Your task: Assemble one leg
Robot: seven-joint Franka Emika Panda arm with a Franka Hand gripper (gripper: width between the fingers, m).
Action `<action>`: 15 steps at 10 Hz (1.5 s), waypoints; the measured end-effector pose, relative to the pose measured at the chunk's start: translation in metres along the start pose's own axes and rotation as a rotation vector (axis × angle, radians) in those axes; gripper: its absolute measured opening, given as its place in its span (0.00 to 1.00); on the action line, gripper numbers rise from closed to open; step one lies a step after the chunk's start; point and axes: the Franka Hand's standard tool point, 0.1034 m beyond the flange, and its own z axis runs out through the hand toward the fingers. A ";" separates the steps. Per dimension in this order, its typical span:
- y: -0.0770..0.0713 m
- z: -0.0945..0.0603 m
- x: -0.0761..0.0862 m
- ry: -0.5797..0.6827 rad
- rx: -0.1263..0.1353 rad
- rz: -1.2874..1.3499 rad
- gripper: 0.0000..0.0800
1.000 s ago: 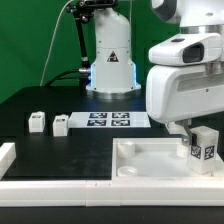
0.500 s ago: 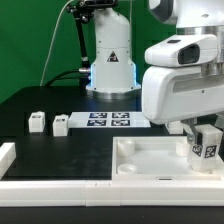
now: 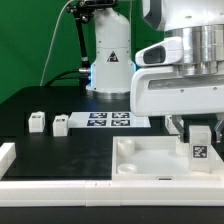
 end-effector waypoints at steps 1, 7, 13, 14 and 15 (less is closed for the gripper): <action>0.000 0.000 -0.003 0.029 0.003 0.168 0.37; 0.002 0.000 -0.001 0.031 0.015 0.668 0.37; -0.004 -0.003 0.000 -0.011 -0.027 0.167 0.80; -0.005 -0.003 0.001 -0.017 -0.037 0.035 0.80; -0.005 -0.003 0.002 -0.030 -0.044 -0.081 0.81</action>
Offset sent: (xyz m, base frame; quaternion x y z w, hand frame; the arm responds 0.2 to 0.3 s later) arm -0.0028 0.0177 -0.0092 -0.0113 -0.0029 0.3274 0.9448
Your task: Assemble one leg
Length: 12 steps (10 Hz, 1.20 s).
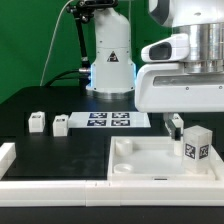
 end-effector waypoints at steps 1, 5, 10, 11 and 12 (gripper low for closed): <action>0.002 0.000 0.002 -0.010 -0.002 -0.123 0.81; 0.014 0.001 0.004 -0.028 -0.011 -0.495 0.81; 0.016 0.002 0.004 -0.017 -0.011 -0.483 0.36; 0.016 0.002 0.004 -0.017 -0.011 -0.441 0.36; 0.015 0.002 0.004 -0.018 -0.008 -0.325 0.36</action>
Offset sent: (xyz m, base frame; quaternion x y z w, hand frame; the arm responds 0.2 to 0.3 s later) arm 0.0009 -0.0071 -0.0001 0.0143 -0.0380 -0.2331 0.9716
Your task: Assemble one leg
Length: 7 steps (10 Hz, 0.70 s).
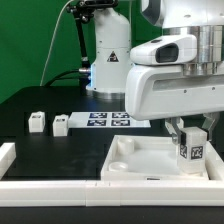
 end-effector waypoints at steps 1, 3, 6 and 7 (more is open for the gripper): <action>-0.002 0.001 -0.001 -0.001 0.004 0.104 0.36; -0.004 0.001 -0.001 -0.005 0.020 0.381 0.36; -0.012 0.002 -0.002 -0.013 0.032 0.824 0.36; -0.012 0.002 -0.002 -0.012 0.026 0.964 0.36</action>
Offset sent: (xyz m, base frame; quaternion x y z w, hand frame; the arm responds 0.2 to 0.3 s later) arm -0.0052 -0.0054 -0.0033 0.0085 -0.0095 0.3349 0.9422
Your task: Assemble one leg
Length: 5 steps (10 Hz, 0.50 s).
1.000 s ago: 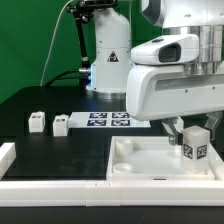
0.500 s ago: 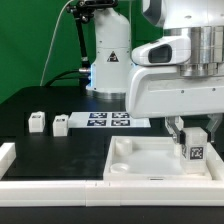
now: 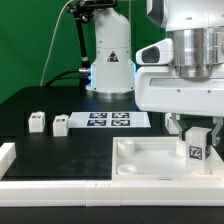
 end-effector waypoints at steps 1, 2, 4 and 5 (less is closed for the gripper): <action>0.000 0.000 0.000 0.000 0.000 0.115 0.36; 0.000 0.000 0.000 -0.002 0.004 0.186 0.36; 0.000 0.000 0.001 -0.013 0.015 0.347 0.36; 0.000 0.000 0.001 -0.015 0.015 0.386 0.36</action>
Offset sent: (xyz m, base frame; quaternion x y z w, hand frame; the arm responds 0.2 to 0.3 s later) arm -0.0001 -0.0041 0.0009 0.0073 -0.0035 0.2129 0.9771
